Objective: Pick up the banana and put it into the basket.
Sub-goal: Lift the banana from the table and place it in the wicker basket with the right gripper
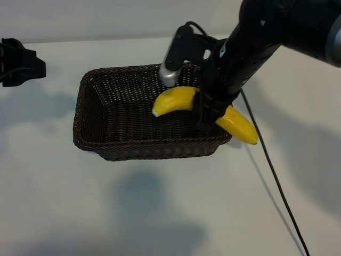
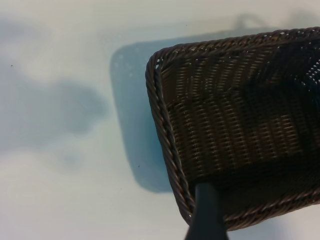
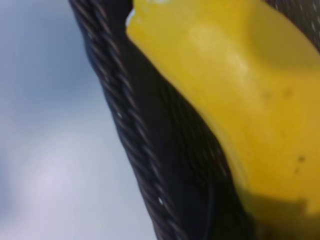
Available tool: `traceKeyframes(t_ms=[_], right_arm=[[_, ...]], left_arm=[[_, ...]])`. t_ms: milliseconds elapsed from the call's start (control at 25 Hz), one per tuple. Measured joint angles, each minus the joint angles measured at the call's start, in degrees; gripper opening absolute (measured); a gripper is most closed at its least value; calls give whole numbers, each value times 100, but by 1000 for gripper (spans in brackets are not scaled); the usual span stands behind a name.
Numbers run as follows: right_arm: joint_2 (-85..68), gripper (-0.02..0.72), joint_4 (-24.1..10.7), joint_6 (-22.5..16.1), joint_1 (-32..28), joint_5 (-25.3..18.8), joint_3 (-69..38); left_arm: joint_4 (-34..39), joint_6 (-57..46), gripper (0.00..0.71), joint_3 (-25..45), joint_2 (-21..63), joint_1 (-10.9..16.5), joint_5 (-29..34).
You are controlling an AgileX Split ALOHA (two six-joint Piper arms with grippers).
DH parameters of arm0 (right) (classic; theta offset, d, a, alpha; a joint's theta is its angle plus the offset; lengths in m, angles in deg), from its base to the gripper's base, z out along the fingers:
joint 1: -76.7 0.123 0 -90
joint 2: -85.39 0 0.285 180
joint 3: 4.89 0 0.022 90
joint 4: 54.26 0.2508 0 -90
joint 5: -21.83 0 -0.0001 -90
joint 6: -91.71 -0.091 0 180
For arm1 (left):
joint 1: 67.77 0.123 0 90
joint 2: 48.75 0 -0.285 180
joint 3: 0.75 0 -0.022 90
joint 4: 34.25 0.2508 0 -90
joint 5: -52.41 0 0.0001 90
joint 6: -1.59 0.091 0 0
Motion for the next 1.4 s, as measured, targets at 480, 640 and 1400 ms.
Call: traceKeyframes(t_ms=[480, 640, 1400], right_arm=[[728, 399, -10, -11, 429, -210, 1040], [924, 399, -32, -6, 539, -209, 1213], [1029, 399, -312, 86, 639, 640, 1253]], left_arm=[[-5, 0, 565, 0, 0, 0, 0], [-5, 0, 565, 0, 0, 0, 48], [-5, 0, 564, 0, 0, 0, 54]])
